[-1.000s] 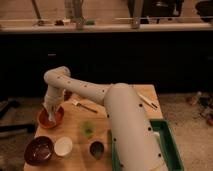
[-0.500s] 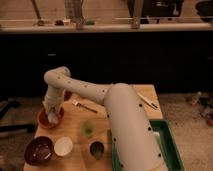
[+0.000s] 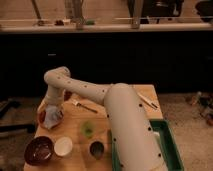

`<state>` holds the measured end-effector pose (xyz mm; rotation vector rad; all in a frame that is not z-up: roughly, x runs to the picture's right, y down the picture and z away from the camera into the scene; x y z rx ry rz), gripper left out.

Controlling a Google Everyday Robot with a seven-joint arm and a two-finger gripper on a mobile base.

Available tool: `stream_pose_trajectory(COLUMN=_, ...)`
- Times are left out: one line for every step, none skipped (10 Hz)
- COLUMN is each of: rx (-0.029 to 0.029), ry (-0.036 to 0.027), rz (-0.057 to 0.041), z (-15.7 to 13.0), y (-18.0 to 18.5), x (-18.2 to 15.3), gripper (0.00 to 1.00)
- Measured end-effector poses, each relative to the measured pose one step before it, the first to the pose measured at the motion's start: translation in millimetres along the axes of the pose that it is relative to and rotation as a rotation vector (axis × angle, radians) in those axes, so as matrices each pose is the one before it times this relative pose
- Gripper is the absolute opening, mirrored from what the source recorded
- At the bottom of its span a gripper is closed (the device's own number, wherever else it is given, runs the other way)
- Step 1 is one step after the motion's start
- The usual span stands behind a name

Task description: Place towel in red bowl

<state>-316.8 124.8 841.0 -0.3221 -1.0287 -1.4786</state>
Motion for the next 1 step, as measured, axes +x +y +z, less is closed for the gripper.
stream_pose_trajectory(rx=0.00002, ry=-0.00006, rz=0.00000, z=0.02, y=-0.02, x=-0.02, gripper=0.80)
